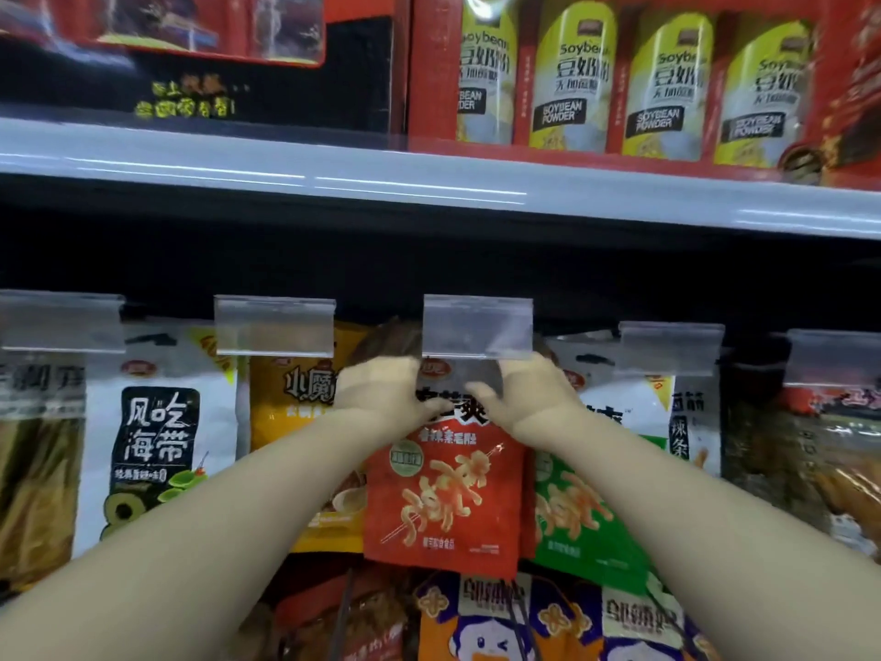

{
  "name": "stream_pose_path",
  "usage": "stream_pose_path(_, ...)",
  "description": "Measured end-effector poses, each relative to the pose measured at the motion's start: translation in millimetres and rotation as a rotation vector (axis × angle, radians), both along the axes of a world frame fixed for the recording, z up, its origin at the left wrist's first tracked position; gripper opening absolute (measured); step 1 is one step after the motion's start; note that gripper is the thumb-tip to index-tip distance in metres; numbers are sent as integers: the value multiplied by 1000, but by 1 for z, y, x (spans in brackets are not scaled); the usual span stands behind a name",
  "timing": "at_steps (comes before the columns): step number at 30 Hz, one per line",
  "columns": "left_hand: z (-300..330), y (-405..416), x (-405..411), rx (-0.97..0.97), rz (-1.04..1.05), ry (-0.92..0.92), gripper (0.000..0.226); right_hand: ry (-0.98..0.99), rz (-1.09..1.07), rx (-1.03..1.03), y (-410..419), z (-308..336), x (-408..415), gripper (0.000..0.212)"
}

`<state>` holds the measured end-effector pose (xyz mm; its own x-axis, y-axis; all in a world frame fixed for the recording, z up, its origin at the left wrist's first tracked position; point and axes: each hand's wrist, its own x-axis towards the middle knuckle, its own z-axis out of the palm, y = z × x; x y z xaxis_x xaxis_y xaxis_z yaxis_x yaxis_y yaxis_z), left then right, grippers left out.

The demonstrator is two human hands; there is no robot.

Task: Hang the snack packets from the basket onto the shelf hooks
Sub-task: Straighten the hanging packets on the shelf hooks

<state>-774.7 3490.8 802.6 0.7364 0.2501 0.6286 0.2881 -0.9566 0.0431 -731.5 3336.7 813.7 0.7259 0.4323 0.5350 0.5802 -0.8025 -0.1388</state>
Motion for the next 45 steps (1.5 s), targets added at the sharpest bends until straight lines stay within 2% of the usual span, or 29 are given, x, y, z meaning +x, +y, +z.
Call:
stream_pose_path(3, -1, 3, 0, -12, -9, -24, 57, 29, 8, 110, -7, 10, 6, 40)
stream_pose_path(7, -4, 4, 1, -39, -26, -31, 61, 66, -1, 126, -13, 14, 9, 38)
stream_pose_path(11, -3, 6, 1, -46, -35, -53, 62, 22, 2, 133, -10, 9, 10, 37)
stream_pose_path(14, -3, 7, 1, -87, -47, -25, 61, 84, -25, 144, -9, 4, 14, 35)
stream_pose_path(18, -6, 3, 4, -116, -28, 16, 57, 102, -55, 104, -7, 0, 15, 33)
stream_pose_path(21, -5, 1, 9, -128, 18, 52, 52, 92, -49, 65, -3, 2, 13, 40)
stream_pose_path(28, -9, -2, 8, -140, 12, 38, 52, 60, -78, 56, -4, 1, 10, 35)
stream_pose_path(36, -16, -1, -5, -157, -46, 36, 72, -74, -99, -67, -7, -6, 4, 31)
stream_pose_path(45, -25, 13, -19, -94, -78, 85, 79, -103, -150, -181, 2, -12, -5, 48)
